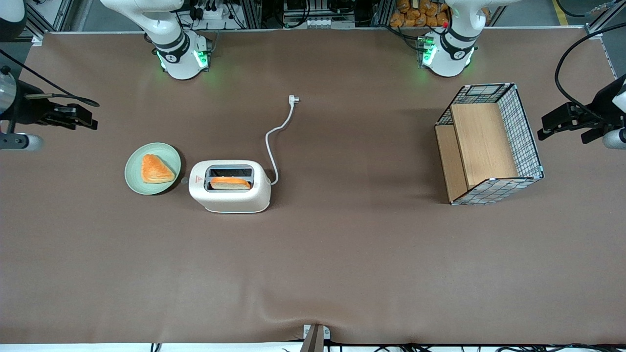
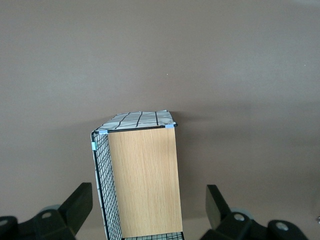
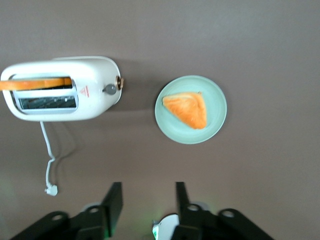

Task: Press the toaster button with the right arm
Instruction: 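Move the right gripper over the green plate toward the toaster's lever side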

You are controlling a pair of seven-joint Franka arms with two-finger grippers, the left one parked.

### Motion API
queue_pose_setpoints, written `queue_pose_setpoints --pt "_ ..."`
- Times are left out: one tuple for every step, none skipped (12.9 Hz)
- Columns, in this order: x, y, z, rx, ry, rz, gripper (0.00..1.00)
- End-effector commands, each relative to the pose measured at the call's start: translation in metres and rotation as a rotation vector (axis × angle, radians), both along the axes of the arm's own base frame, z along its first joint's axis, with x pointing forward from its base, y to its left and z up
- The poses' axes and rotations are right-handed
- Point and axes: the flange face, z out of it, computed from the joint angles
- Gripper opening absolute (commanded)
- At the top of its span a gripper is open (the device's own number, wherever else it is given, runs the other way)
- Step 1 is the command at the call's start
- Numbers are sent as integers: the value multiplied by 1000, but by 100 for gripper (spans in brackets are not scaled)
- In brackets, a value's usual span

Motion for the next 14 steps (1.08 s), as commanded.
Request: queue_pose_setpoints --pt "-6 8 -19 62 51 -6 0" --pt "-8 10 -29 83 68 -11 0" --pt "-9 10 -42 107 79 -25 0" --pt "-11 10 -53 134 79 -39 0" --pt "-13 10 -63 143 82 -48 0" --pt "-15 11 -69 145 81 -50 0" --pt "-19 13 -80 166 78 -63 0" --pt "-26 14 -90 196 65 -84 0" --pt "-33 15 -99 202 52 -97 0" --pt "-40 18 -108 199 26 -104 0" --pt "-46 18 -121 200 16 -117 0" --pt "-48 18 -130 214 9 -135 0" --pt "-49 20 -138 223 5 -145 0" --pt "-51 21 -147 220 -1 -151 0"
